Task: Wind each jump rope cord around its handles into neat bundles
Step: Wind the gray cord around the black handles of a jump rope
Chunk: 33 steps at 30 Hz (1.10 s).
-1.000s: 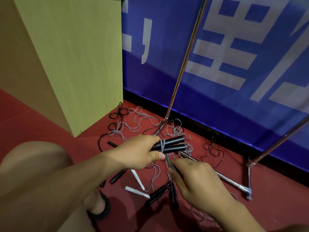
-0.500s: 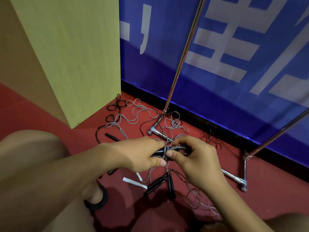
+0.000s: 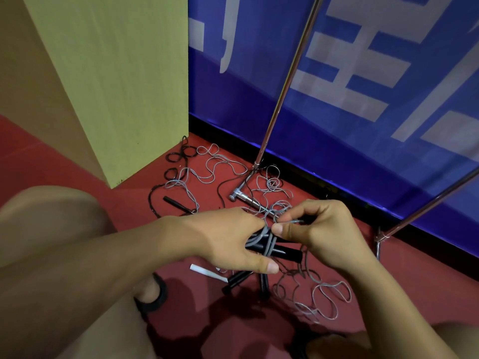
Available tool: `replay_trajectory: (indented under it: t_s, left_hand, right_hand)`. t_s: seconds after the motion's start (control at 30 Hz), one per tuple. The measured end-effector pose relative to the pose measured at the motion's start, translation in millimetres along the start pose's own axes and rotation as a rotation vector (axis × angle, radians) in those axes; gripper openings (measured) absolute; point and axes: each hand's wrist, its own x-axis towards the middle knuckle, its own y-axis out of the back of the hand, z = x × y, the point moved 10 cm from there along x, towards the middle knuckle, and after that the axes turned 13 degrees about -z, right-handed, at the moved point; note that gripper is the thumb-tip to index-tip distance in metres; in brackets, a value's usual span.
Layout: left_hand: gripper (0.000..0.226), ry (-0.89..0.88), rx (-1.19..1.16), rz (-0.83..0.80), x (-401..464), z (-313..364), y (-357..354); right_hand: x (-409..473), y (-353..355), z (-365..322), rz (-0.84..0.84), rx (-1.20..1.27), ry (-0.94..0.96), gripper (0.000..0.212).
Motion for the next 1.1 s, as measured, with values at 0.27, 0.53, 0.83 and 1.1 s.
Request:
replay_trajectory:
  t_s: [0.27, 0.53, 0.83, 1.1]
  left_hand:
    - [0.047, -0.157, -0.221, -0.012, -10.9, 18.2, 3.2]
    - [0.019, -0.369, -0.622, 0.033, -15.5, 21.4, 16.5]
    - [0.026, -0.357, -0.742, 0.293, -17.2, 0.9, 42.7]
    - [0.025, -0.089, -0.871, 0.521, -13.1, -48.2, 50.8]
  right_hand:
    - [5.1, -22.9, 15.6, -0.281, 0.531, -0.087, 0.009]
    - [9.7, -38.1, 21.2, -0.310, 0.719, -0.095, 0.012]
    - [8.8, -26.3, 20.9, -0.113, 0.386, -0.038, 0.013]
    - [7.0, -13.2, 22.8, -0.001, -0.094, 0.049, 0.008]
